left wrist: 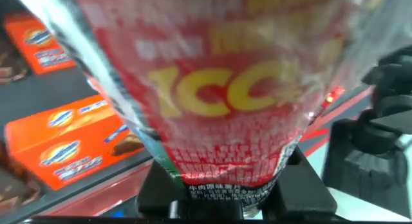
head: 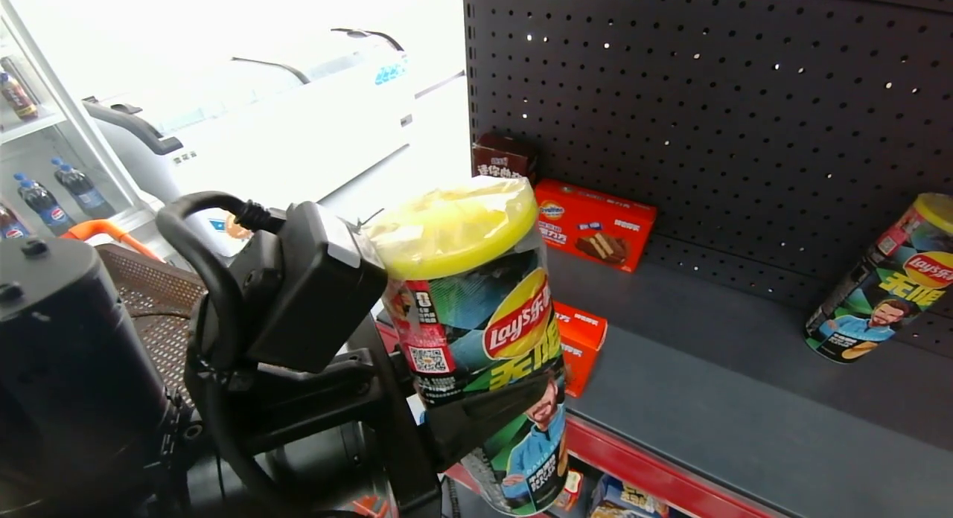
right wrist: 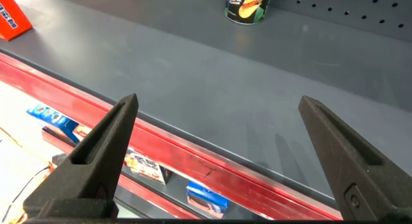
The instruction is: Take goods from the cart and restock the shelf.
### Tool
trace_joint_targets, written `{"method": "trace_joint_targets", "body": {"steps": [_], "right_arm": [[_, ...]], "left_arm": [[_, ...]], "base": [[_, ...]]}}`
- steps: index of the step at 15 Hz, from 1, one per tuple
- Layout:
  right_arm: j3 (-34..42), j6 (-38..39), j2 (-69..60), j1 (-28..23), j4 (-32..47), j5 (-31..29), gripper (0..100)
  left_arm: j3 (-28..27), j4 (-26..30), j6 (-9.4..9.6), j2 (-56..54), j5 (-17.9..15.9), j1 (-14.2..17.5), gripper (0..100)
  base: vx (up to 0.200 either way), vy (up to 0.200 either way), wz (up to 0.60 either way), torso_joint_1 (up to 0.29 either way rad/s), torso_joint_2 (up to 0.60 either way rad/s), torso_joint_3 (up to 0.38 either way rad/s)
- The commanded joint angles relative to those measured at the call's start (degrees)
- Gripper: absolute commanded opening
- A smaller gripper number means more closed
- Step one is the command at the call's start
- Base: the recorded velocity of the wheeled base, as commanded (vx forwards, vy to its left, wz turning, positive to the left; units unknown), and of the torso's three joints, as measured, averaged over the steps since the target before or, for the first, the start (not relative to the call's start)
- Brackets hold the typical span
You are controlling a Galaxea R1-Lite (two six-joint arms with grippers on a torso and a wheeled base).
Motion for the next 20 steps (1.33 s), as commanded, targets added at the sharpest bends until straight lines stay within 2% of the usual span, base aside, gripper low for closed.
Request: {"method": "trace_joint_targets", "body": {"steps": [1, 4, 8, 20], "right_arm": [[0.0, 0.07, -0.02, 0.0, 0.02, 0.01, 100], [0.0, 0.07, -0.02, 0.09, 0.02, 0.01, 100], [0.0, 0.07, -0.02, 0.0, 0.02, 0.01, 100], [0.0, 0.07, -0.02, 0.09, 0.02, 0.01, 100]], "left_arm": [[-0.69, -0.09, -0.03, -0.12, -0.61, -1.28, 0], [-2.01, -0.09, -0.03, -0.12, -1.49, -2.51, 0], [-1.83, -0.09, -0.03, -0.21, -2.1, -2.6, 0], [-1.83, -0.09, -0.03, -0.21, -2.1, -2.16, 0]], "base": [[0.0, 0.0, 0.0, 0.0, 0.0, 0.0], [0.0, 0.0, 0.0, 0.0, 0.0, 0.0], [0.0, 0.0, 0.0, 0.0, 0.0, 0.0], [0.0, 0.0, -0.6, 0.002, 0.0, 0.004]]}}
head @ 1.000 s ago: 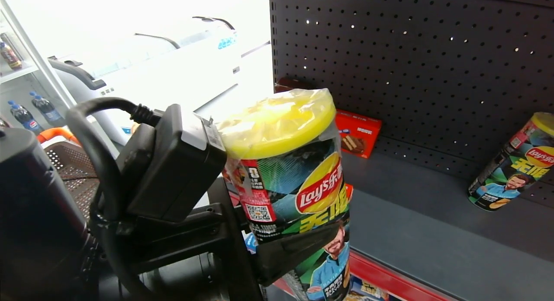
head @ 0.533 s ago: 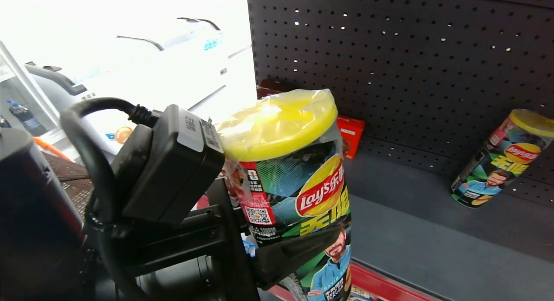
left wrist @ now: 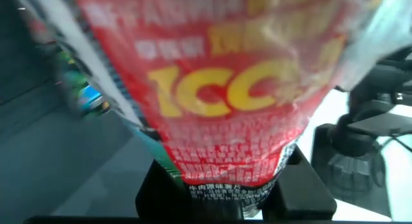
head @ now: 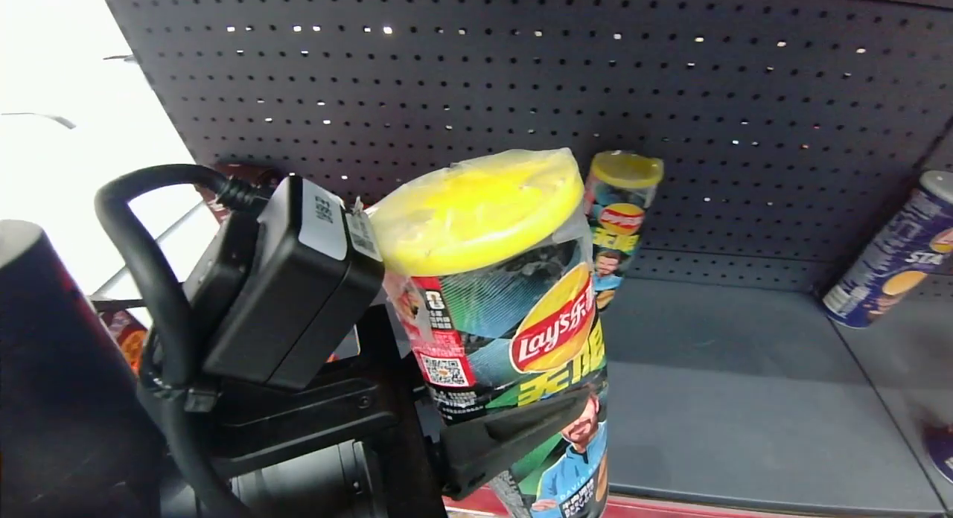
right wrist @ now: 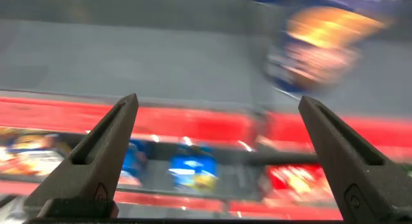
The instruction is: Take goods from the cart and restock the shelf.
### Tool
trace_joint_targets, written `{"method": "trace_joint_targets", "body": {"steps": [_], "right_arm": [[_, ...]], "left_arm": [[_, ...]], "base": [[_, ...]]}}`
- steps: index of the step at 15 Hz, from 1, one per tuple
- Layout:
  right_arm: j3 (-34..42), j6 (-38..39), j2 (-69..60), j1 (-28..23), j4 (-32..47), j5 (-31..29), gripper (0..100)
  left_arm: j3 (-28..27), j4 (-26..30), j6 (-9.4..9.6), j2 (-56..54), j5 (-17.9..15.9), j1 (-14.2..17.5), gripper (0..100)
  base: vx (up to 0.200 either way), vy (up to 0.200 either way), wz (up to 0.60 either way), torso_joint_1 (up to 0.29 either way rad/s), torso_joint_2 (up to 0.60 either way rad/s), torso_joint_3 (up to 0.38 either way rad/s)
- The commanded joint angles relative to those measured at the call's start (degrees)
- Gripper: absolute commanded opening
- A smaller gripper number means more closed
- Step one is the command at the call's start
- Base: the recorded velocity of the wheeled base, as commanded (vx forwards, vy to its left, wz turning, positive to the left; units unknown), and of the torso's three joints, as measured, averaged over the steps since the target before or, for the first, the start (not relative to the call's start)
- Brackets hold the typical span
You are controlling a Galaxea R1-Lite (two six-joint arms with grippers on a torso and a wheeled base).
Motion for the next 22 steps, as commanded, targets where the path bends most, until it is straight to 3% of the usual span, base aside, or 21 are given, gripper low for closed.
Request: {"method": "trace_joint_targets", "body": {"steps": [1, 11, 16, 18, 19, 22], "right_arm": [[0.0, 0.08, -0.02, 0.09, -0.09, 0.01, 100], [0.0, -0.01, -0.02, 0.0, 0.0, 0.01, 100], [0.0, -0.28, -0.02, 0.18, 0.09, 0.27, 100], [-5.45, 0.43, 4.11, -0.26, 0.26, 0.97, 100], [-18.02, 3.68, 17.91, 1.5, 2.02, 4.67, 100], [-22.85, 1.22, 23.53, 7.12, 2.46, 13.46, 100]], "left_arm": [[0.42, 0.08, -0.01, -0.02, 0.12, 0.42, 0], [4.46, 0.17, -0.1, -3.71, 0.12, 2.88, 0], [9.12, 0.17, -0.01, -8.19, 0.12, 6.57, 0], [11.5, 0.08, -0.01, -10.04, 0.03, 9.65, 0], [11.67, 0.08, -0.01, -10.21, 0.03, 10.79, 0], [11.14, -0.01, -0.01, -9.86, 0.12, 12.55, 0]], "base": [[0.0, 0.0, 0.0, 0.0, 0.0, 0.0], [0.0, 0.0, 0.0, 0.0, 0.0, 0.0], [0.0, 0.0, 0.0, 0.0, 0.0, 0.0], [0.0, 0.0, 0.0, 0.0, 0.0, 0.0], [0.0, 0.0, 0.0, 0.0, 0.0, 0.0], [0.0, 0.0, 0.0, 0.0, 0.0, 0.0]]}}
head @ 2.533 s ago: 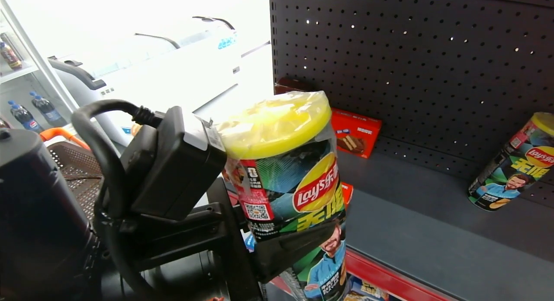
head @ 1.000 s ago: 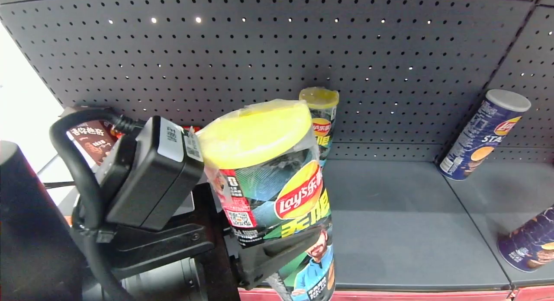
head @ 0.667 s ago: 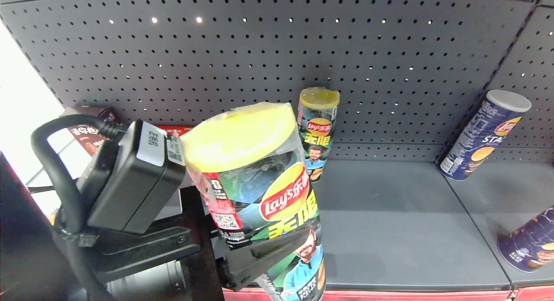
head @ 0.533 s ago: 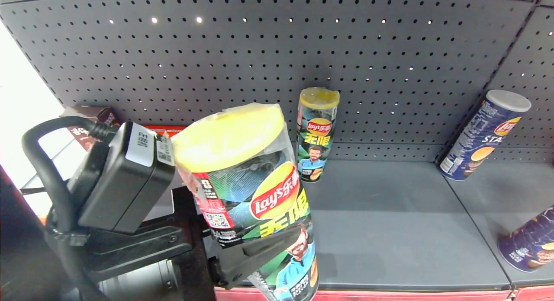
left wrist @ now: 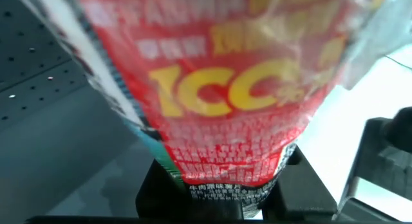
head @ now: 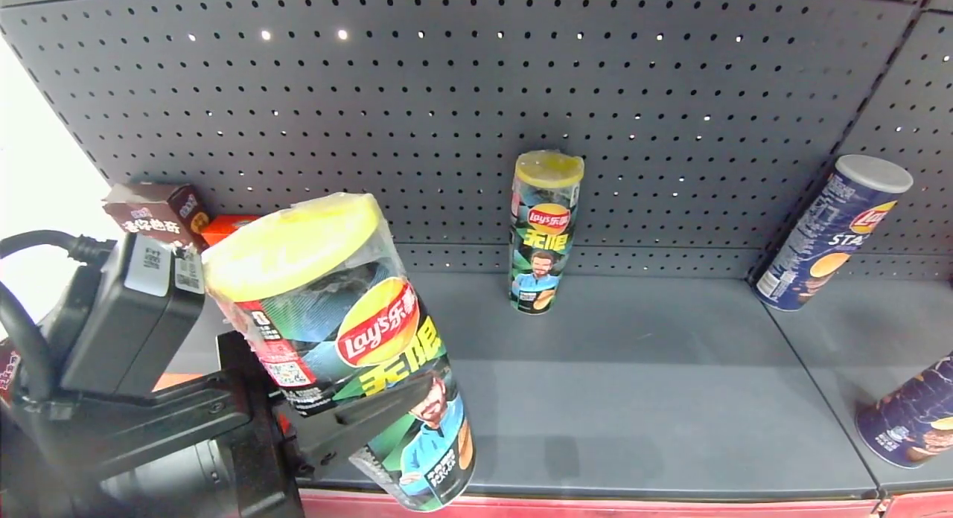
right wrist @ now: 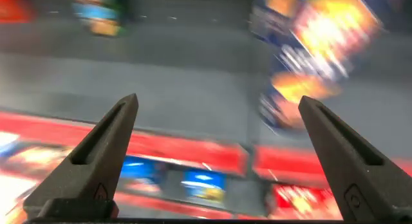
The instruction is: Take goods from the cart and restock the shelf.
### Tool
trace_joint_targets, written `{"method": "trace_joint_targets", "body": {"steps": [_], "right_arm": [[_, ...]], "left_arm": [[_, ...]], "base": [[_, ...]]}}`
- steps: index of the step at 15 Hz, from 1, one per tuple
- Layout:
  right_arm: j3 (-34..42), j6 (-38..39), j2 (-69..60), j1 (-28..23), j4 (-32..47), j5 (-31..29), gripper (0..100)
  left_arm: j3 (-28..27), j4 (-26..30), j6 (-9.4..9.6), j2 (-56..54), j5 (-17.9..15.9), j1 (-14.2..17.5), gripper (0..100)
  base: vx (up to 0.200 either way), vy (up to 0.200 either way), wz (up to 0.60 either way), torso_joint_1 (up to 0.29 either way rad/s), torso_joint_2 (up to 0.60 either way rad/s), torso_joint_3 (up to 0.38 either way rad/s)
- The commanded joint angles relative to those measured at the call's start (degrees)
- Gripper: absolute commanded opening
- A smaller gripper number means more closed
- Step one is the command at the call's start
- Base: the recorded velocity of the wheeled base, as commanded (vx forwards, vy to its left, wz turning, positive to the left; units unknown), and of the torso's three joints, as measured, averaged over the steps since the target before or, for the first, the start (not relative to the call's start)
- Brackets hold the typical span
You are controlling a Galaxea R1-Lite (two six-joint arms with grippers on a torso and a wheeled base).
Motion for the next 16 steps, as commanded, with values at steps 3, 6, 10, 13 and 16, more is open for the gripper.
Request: {"method": "trace_joint_targets", "body": {"steps": [3, 6, 10, 13, 16], "right_arm": [[-14.86, -3.46, 26.49, 17.52, 0.04, 11.44, 100], [-13.19, -4.6, 32.38, 25.6, -5.41, 8.72, 100], [-13.45, -4.16, 43.28, 29.38, -10.68, 6.34, 100], [-16.97, -3.98, 52.07, 31.14, -11.82, 8.19, 100], [-19.17, -4.07, 62.09, 30.52, -22.63, 7.84, 100]], "left_arm": [[-0.16, 0.07, -0.07, 0.03, 0.19, 2.95, 0], [-1.3, 0.24, -0.07, 1.18, 0.1, 3.65, 0], [-1.83, 0.15, -0.07, 2.85, -0.17, 4.88, 0], [-2.09, 0.15, -1.3, 2.67, -0.17, 4.97, 0], [-2.18, 0.07, -2.62, 2.67, -0.17, 5.05, 0]], "base": [[0.0, 0.0, 0.0, 0.0, 0.0, 0.0], [0.0, 0.0, 0.0, 0.0, 0.0, 0.0], [0.0, 0.0, 0.0, 0.0, 0.0, 0.0], [0.0, 0.0, 0.0, 0.0, 0.0, 0.0], [0.0, 0.0, 0.0, 0.0, 0.0, 0.0]]}}
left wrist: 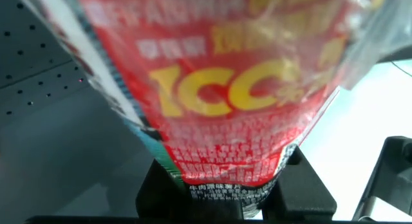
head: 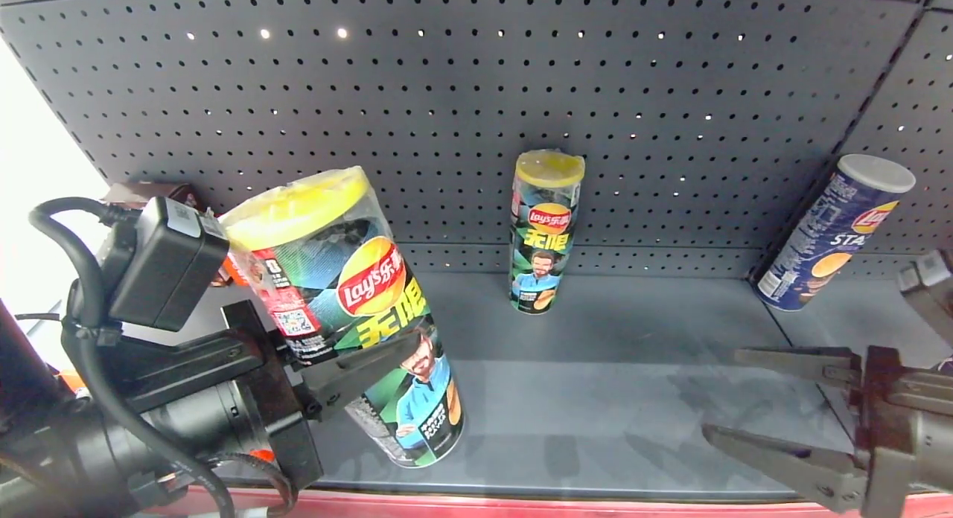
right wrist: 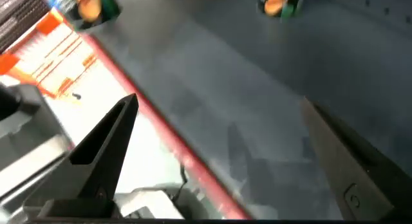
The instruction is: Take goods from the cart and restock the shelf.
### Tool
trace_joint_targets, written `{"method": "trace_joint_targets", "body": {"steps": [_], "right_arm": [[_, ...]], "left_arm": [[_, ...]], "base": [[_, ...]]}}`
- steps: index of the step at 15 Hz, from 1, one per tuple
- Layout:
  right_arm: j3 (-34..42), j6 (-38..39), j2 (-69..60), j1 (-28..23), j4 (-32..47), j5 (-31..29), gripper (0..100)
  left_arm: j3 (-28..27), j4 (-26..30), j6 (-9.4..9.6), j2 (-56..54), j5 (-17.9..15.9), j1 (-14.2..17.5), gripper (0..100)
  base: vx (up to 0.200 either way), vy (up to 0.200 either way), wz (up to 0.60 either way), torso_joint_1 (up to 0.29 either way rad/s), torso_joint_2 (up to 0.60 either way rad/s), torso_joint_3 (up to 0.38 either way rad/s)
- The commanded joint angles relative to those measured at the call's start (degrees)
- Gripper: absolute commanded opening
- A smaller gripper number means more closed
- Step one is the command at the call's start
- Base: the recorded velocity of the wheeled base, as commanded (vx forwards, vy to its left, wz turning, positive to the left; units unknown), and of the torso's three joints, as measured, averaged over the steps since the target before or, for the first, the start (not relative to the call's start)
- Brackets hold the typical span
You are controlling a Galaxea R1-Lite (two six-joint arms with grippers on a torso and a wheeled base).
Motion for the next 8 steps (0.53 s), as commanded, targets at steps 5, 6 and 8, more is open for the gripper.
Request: {"method": "trace_joint_targets", "body": {"steps": [5, 6, 8], "right_arm": [[-14.82, -0.45, 25.03, -4.64, -14.71, 5.84, 100], [-17.11, -0.54, 27.05, -4.73, -14.97, 7.07, 100], [-19.66, -1.86, 30.92, -6.05, -17.7, 12.87, 100]], "left_arm": [[0.05, 0.04, -2.08, 0.21, -2.78, 0.18, 0], [0.05, 0.04, -2.08, 0.3, -3.75, 0.8, 0], [-0.04, -0.04, -2.08, 0.3, -4.63, 1.94, 0]], "base": [[0.0, 0.0, 0.0, 0.0, 0.0, 0.0], [0.0, 0.0, 0.0, 0.0, 0.0, 0.0], [0.0, 0.0, 0.0, 0.0, 0.0, 0.0]]}}
